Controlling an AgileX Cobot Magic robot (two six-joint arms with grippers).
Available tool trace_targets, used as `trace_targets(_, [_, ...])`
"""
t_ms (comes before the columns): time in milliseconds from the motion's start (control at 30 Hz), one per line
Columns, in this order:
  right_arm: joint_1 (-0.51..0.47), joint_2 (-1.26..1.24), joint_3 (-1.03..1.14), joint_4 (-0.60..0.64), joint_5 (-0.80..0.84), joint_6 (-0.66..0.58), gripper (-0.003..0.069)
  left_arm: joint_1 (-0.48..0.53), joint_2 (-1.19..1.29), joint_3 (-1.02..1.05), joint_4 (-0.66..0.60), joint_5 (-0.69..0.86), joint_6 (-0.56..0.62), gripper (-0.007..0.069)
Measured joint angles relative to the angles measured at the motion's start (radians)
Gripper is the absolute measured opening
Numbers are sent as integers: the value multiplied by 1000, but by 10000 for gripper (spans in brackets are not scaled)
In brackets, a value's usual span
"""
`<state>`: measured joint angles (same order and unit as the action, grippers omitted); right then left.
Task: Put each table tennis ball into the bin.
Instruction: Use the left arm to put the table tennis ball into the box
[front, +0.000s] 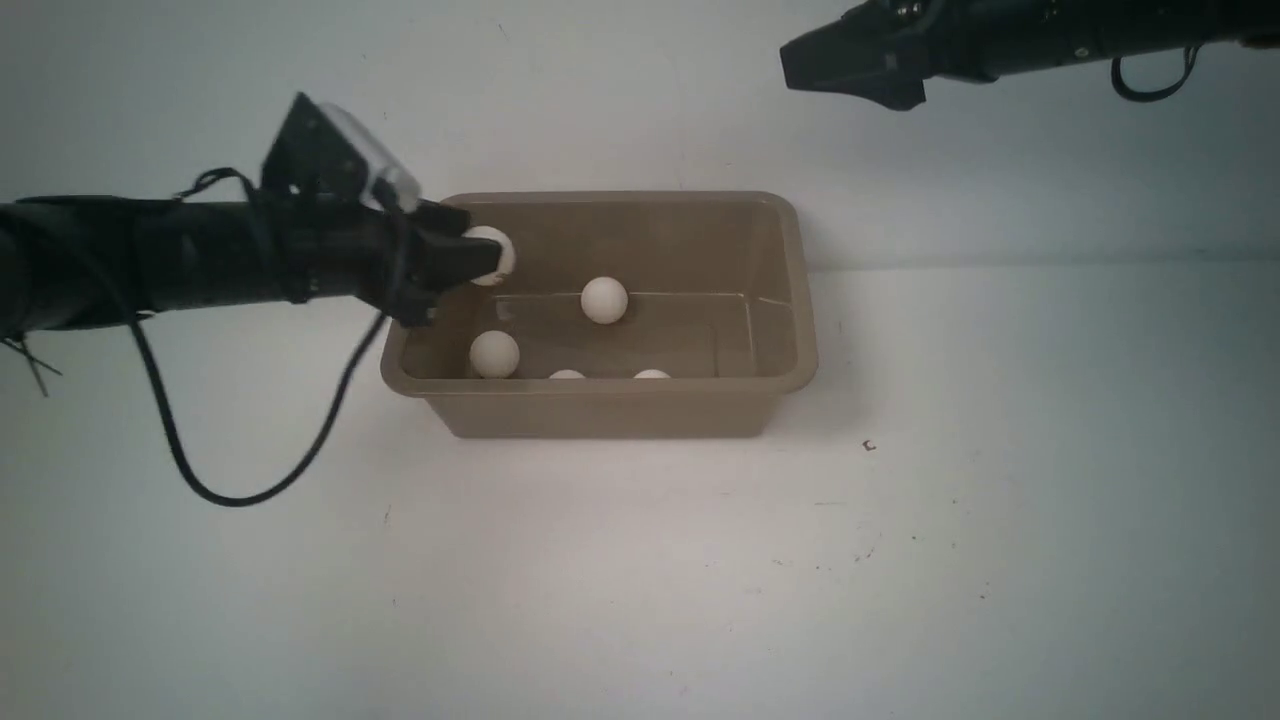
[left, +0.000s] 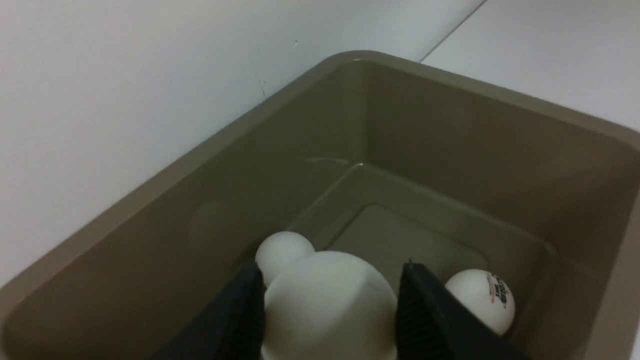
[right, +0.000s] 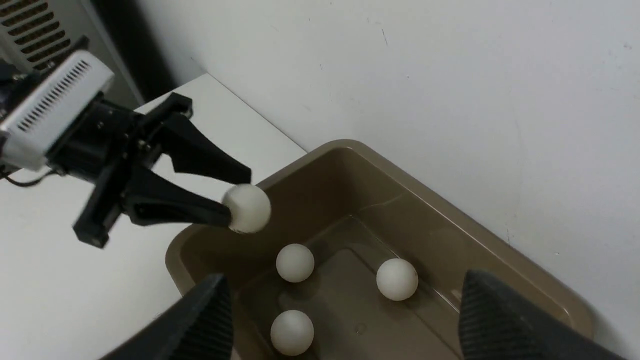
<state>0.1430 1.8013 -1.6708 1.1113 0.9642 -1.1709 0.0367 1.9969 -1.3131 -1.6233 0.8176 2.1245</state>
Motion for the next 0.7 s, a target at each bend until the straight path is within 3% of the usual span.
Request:
trace_targets(233, [0,0,0,0,26,0,547,-56,35,0,-58,-70,235,304])
trace_targets(300, [0,0,0,0,29,1,547,-58,52,-2,-59,-72,263,341])
trace_targets(467, [0,0,0,0,30,3,547,-59,64,-9,-60,-93,218,505])
trace_targets(600, [0,0,0,0,30,4,547,-43,37,-12,-60,-140,192,516])
trace_targets(700, [0,0,0,-16,34,27,547,24,-36,-16,-63,-174,183,480])
